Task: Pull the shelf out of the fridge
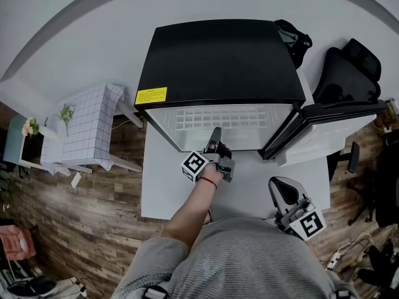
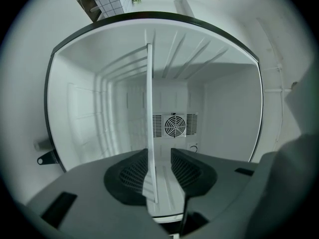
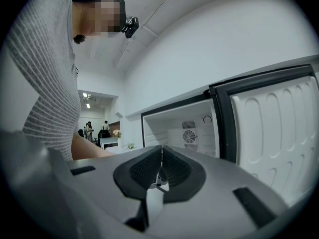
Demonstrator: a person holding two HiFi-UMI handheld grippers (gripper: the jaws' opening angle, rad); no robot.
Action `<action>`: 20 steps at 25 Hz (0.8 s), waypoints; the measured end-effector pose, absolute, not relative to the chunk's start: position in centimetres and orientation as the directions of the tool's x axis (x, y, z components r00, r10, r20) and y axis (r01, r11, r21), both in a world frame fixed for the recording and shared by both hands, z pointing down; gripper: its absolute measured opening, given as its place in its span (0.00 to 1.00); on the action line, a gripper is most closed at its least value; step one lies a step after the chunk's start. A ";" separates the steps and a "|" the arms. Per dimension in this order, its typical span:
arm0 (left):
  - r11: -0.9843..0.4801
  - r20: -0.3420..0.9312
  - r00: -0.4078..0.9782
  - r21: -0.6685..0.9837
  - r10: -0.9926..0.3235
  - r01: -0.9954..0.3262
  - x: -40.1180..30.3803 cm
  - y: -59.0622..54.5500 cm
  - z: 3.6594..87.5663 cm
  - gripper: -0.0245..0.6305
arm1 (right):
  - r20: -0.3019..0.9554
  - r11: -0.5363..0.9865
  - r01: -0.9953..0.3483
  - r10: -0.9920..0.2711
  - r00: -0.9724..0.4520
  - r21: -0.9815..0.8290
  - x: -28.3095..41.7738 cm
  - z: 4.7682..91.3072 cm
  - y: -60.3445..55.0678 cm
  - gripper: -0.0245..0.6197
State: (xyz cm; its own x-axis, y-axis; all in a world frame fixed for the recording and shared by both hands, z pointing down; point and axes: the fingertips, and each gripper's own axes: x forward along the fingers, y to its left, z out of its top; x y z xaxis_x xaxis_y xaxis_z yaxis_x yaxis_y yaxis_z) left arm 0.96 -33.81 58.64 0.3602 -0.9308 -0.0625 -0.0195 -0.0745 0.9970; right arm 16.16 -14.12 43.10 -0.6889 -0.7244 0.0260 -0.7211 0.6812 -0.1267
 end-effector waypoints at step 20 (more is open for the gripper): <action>-0.048 -0.042 0.284 0.999 -0.958 -0.013 0.5 -39.7 59.3 0.24 | 0.052 0.659 -0.741 -0.742 -0.668 -0.128 17.1 43.9 -14.3 0.06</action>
State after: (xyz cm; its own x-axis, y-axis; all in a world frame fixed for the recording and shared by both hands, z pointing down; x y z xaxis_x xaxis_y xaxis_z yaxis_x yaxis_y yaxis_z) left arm 0.49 -39.72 59.34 0.2842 -0.9578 -0.0422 -0.0132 -0.0480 0.9988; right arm 17.05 -14.31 43.86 -0.6682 -0.7422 0.0516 -0.7415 0.6586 -0.1283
